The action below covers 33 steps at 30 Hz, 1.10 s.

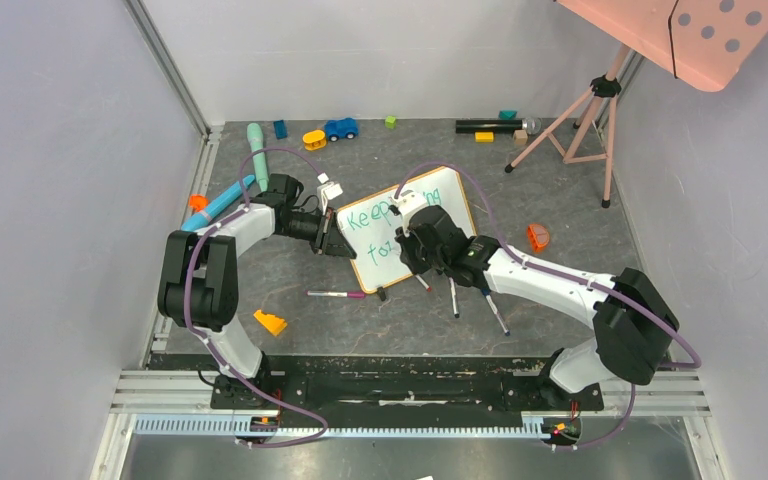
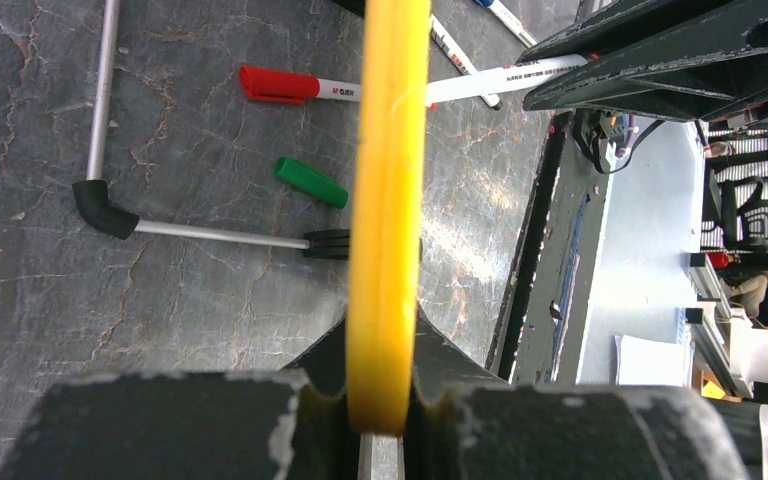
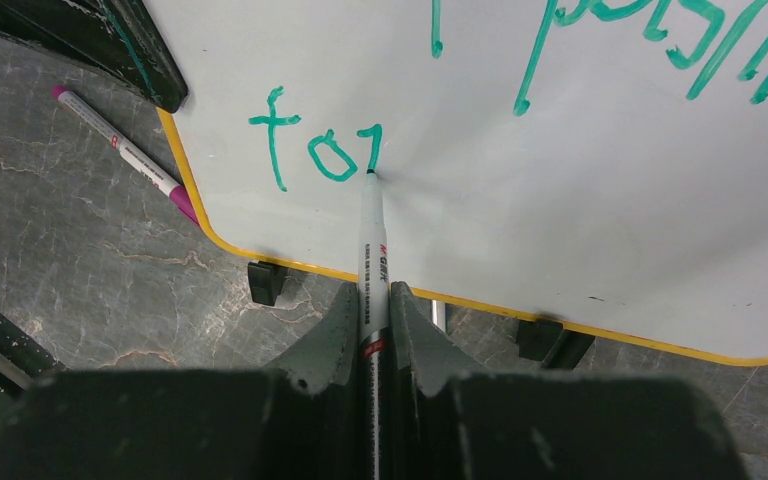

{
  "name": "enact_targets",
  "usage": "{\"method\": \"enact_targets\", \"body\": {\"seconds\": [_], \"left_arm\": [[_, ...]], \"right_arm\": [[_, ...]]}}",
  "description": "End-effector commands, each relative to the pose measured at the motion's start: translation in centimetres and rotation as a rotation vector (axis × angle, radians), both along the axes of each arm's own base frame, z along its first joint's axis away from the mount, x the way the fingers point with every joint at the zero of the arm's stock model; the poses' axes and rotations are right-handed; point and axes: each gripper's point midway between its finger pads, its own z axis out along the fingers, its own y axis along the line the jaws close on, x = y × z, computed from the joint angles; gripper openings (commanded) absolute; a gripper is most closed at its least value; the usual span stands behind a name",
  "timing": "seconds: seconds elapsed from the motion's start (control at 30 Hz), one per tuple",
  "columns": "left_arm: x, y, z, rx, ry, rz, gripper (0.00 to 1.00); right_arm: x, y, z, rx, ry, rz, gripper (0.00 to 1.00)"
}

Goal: Write a sentence on the whiteboard

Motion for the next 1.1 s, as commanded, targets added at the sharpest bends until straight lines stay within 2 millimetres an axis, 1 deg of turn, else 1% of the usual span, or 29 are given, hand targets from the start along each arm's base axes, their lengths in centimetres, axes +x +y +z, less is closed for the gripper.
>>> {"method": "enact_targets", "body": {"seconds": [0.0, 0.1, 0.23, 0.57, 0.87, 1.07], "left_arm": [[-3.1, 0.3, -3.4, 0.138, 0.065, -0.055, 0.02], [-3.1, 0.3, -3.4, 0.139, 0.065, -0.054, 0.02], [-3.2, 0.3, -3.4, 0.139, 0.065, -0.055, 0.02], [-3.2, 0.4, -3.5, 0.141, 0.066, -0.054, 0.02], [-3.2, 0.4, -3.4, 0.139, 0.06, -0.056, 0.02], [-3.2, 0.3, -3.4, 0.14, 0.062, -0.056, 0.02]], "right_arm": [[1.3, -0.8, 0.2, -0.021, -0.034, -0.05, 0.0], [1.9, -0.7, 0.8, -0.017, -0.05, -0.057, 0.0], [2.3, -0.6, 1.1, -0.015, -0.055, -0.063, 0.0], [3.1, -0.6, 1.8, -0.003, -0.069, -0.071, 0.0], [3.5, -0.1, 2.5, 0.012, -0.077, -0.059, 0.0], [3.8, -0.6, 2.6, 0.005, -0.081, -0.084, 0.0]]}}
